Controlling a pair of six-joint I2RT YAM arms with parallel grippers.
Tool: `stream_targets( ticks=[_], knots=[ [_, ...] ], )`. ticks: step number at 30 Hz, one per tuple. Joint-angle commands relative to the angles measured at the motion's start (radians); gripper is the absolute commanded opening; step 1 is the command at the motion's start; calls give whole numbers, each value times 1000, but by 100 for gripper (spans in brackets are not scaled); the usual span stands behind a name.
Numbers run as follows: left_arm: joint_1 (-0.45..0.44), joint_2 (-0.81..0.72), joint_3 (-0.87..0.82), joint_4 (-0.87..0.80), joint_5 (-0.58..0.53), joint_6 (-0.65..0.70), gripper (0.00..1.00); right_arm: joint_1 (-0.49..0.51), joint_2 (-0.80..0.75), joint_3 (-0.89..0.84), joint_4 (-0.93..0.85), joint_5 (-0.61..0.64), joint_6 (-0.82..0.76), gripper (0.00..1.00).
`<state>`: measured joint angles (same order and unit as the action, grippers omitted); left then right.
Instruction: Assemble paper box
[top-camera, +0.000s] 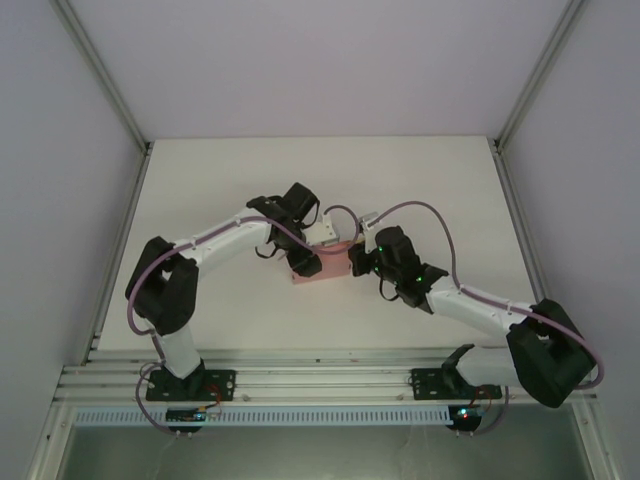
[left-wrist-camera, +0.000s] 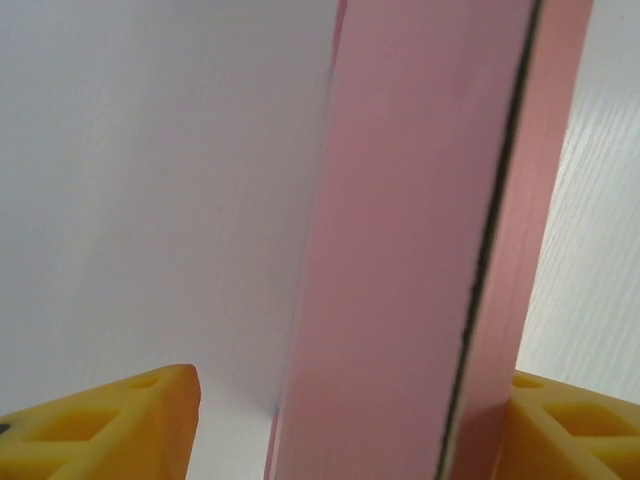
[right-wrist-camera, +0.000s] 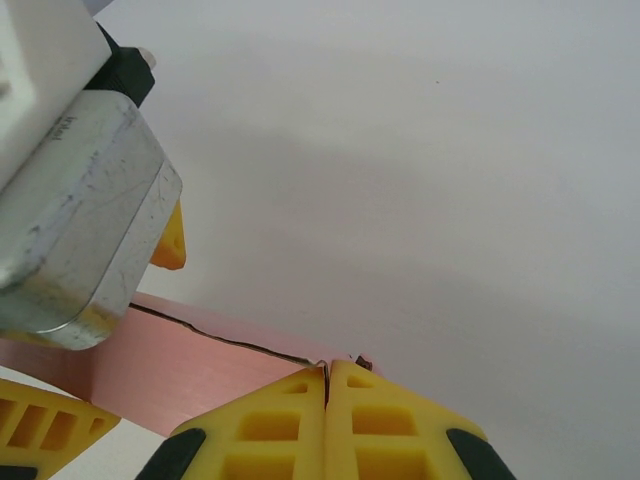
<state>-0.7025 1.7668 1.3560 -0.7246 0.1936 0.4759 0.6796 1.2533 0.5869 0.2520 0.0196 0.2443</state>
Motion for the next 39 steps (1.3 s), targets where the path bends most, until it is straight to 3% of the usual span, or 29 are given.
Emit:
stream_targets(
  ticks=[1, 3, 4, 10, 17, 26, 39],
  knots=[
    [1, -74, 29, 16, -15, -48, 78, 26, 17, -7, -192, 25, -17, 0],
    [-1, -117, 14, 25, -51, -98, 84, 34, 17, 7, -214, 47, -16, 0],
    [-2, -142, -1, 37, -79, -130, 92, 37, 19, 18, -228, 59, -10, 0],
    [2, -311, -109, 35, -285, -450, 94, 48, 37, 79, -316, 105, 35, 0],
    [-47, -447, -231, -3, -283, -650, 80, 78, 64, 184, -460, 175, 102, 0],
    [-62, -408, -225, -38, -352, -687, 34, 102, 104, 224, -484, 172, 124, 0],
    [-58, -373, -222, 22, -333, -629, 30, 108, 101, 225, -485, 154, 118, 0]
  ],
)
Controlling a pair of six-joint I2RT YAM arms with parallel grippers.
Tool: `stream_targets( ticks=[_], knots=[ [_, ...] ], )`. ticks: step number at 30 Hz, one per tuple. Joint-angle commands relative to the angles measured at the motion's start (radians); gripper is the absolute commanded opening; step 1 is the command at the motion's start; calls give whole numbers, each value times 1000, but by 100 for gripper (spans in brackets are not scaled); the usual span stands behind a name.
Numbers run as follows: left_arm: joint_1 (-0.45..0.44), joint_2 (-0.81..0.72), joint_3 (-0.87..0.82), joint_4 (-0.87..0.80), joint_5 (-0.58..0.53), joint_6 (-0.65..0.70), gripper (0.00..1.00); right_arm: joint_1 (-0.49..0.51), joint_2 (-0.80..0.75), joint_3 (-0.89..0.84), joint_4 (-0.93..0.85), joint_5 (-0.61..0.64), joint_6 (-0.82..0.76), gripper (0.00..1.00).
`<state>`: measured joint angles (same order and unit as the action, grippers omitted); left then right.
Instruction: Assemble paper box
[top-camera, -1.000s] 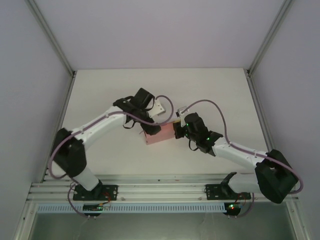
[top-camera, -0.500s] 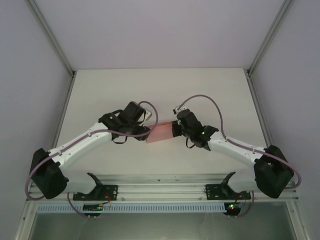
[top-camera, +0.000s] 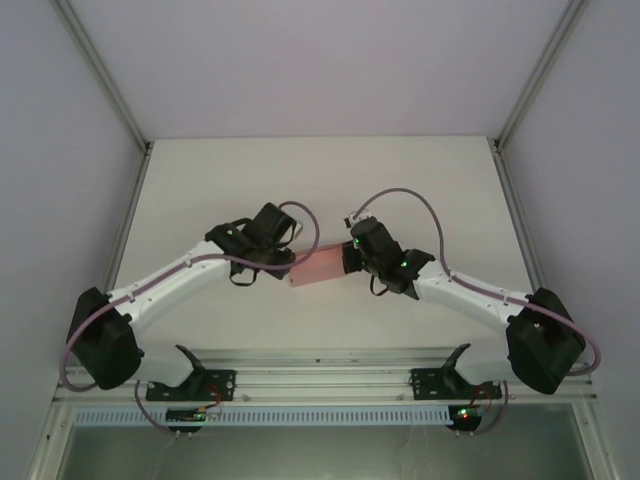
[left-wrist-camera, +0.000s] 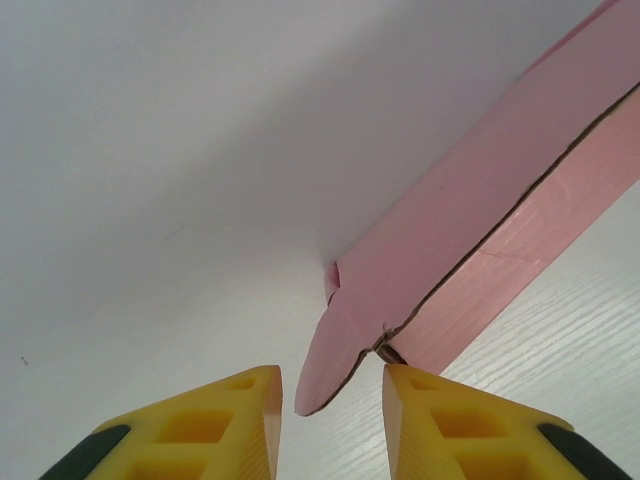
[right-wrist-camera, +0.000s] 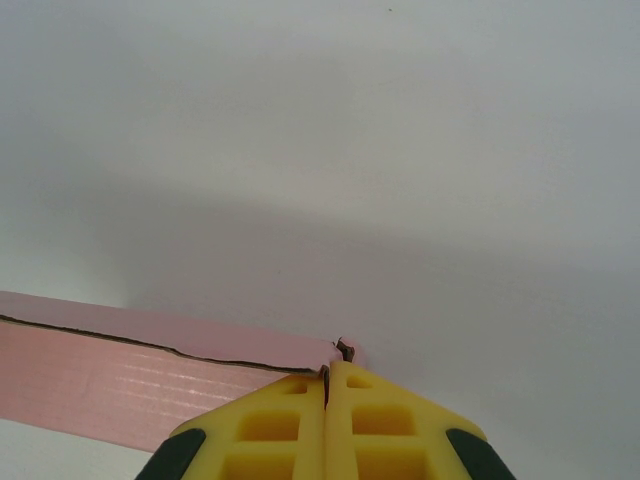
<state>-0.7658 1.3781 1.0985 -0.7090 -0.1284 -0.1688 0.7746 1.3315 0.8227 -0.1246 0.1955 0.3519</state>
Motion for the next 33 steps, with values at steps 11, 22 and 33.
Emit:
stream_targets(
  ticks=[11, 22, 33],
  knots=[
    [17, 68, 83, 7, 24, -90, 0, 26, 25, -10, -115, -11, 15, 0],
    [111, 148, 120, 0, 278, -433, 0, 84, 25, -35, -101, 37, 115, 0],
    [78, 146, 28, 36, 127, -320, 0, 94, 3, -109, 0, 25, 62, 0]
  ],
)
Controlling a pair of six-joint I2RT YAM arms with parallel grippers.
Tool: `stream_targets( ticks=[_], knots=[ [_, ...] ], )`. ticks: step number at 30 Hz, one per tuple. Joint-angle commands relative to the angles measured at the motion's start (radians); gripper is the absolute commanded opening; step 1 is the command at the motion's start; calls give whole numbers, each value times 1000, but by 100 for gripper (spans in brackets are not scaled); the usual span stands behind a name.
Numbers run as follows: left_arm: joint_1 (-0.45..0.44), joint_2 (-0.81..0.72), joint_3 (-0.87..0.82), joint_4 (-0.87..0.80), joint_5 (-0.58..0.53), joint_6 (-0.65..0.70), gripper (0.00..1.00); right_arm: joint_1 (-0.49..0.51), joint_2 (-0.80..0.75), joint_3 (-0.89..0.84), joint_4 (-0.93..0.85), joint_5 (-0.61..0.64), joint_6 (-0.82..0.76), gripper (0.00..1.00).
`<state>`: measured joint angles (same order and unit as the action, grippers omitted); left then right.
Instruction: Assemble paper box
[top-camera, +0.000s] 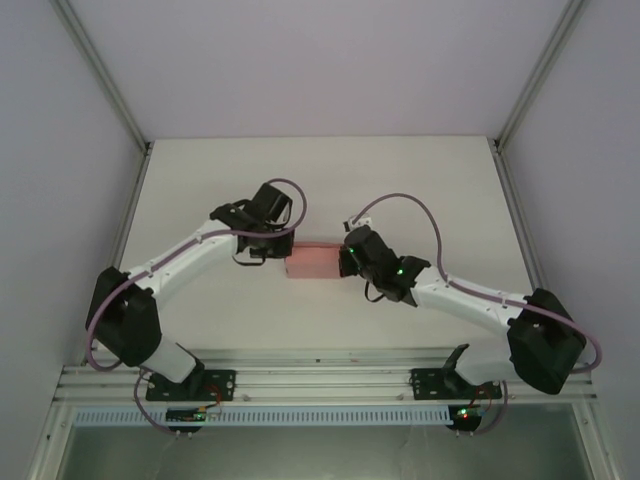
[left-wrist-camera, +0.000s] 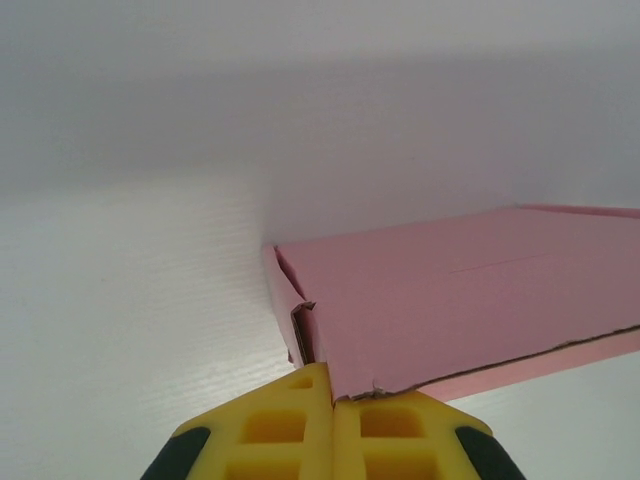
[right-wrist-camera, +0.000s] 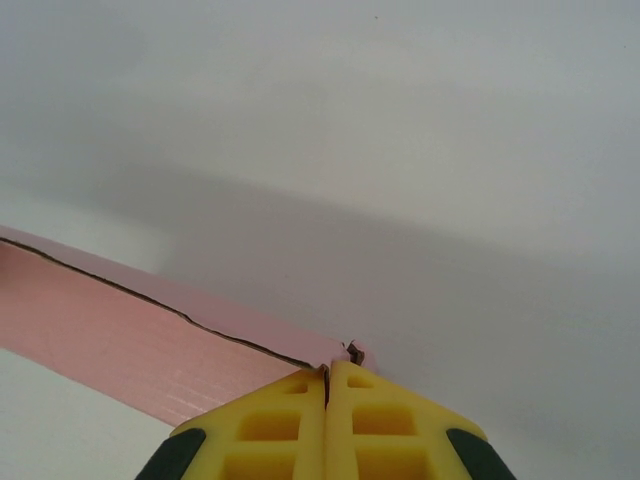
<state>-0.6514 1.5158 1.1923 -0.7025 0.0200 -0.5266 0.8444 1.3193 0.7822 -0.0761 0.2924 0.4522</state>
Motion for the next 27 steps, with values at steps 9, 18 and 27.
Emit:
stream_targets(
  ticks=[9, 18, 27],
  knots=[
    [-147, -84, -336, 283, -178, 64, 0, 31, 4, -312, 258, -174, -285, 0],
    [-151, -59, -345, 278, -198, 50, 0, 31, 1, -276, 103, -103, -222, 0],
    [-151, -83, -337, 269, -200, 59, 0, -70, -180, -178, 116, -352, -165, 56]
  ],
)
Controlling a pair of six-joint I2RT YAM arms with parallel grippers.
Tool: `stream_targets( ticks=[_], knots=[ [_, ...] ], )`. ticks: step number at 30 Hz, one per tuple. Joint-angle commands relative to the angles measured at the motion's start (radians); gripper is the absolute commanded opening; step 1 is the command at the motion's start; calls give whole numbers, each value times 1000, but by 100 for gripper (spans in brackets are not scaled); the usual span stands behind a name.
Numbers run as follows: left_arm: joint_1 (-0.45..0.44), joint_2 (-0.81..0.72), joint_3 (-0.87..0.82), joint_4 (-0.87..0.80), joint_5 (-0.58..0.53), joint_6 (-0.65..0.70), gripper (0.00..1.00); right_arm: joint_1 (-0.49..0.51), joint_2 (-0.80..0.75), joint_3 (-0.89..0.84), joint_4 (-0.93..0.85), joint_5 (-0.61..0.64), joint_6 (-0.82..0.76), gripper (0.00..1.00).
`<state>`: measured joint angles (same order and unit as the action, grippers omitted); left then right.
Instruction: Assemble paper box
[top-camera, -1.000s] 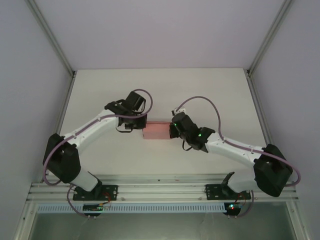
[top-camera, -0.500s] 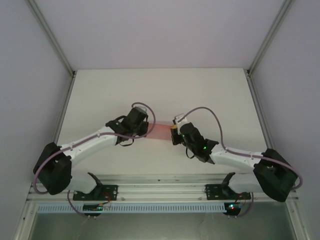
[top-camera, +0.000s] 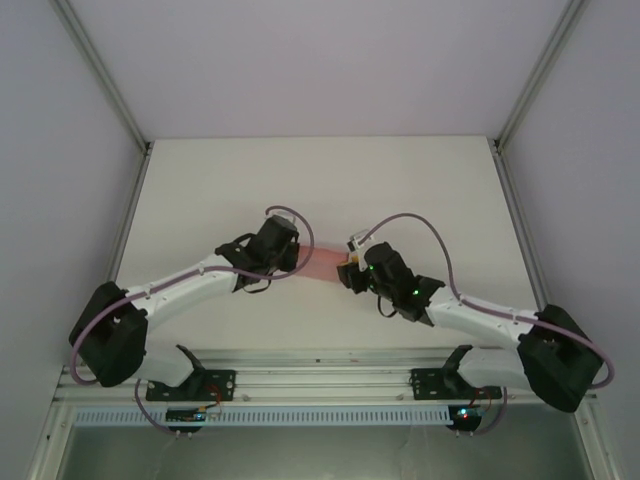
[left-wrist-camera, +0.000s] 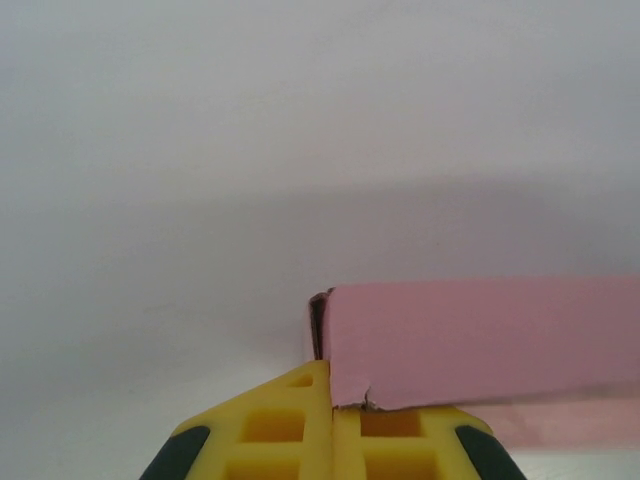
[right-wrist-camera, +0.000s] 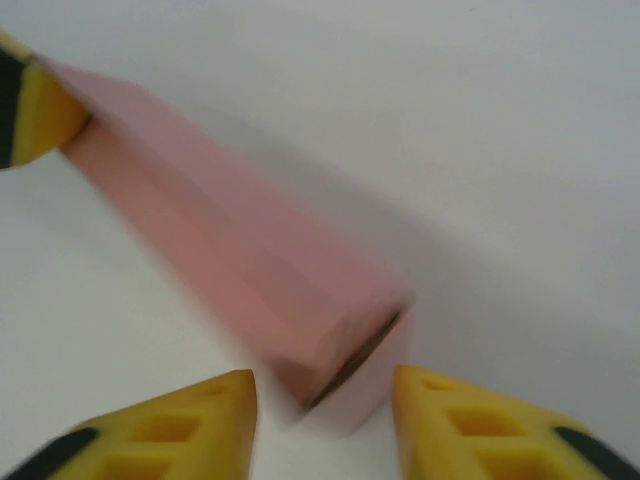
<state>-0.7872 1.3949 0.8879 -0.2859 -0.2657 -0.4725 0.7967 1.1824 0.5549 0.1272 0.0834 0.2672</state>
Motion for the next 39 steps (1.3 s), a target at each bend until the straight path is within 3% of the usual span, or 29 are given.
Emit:
stream_targets(
  ticks=[1, 3, 7, 11, 16, 23, 25, 30, 35, 38, 39],
  knots=[
    [-14, 38, -33, -147, 82, 7, 0, -33, -57, 64, -84, -157, 35, 62],
    [-15, 41, -26, -150, 79, 17, 0, -56, -76, 82, -69, -162, 58, 75],
    [-15, 51, -6, -156, 79, 33, 0, -113, -68, 136, -97, -86, 144, 79],
    [-17, 60, 10, -159, 82, 47, 1, -161, 14, 199, -191, -50, 203, 77],
    [-17, 61, 25, -165, 80, 58, 5, -184, 124, 184, -173, -133, 242, 68],
    [-25, 9, 62, -221, 87, 89, 28, -183, 191, 77, -102, -128, 328, 63],
    [-28, -21, 87, -269, 90, 97, 51, -179, 192, 61, -82, -117, 350, 62],
    [-34, -109, 127, -348, 123, 118, 81, -175, 191, 51, -98, -101, 374, 60],
    [-32, -182, 128, -343, 127, 107, 98, -161, 201, 33, -105, -88, 374, 60],
    [11, -195, 110, -311, 109, 31, 100, -160, 211, 7, -90, -100, 374, 59],
    [53, -190, 98, -288, 163, -9, 100, -160, 213, -3, -89, -113, 374, 58]
  ],
)
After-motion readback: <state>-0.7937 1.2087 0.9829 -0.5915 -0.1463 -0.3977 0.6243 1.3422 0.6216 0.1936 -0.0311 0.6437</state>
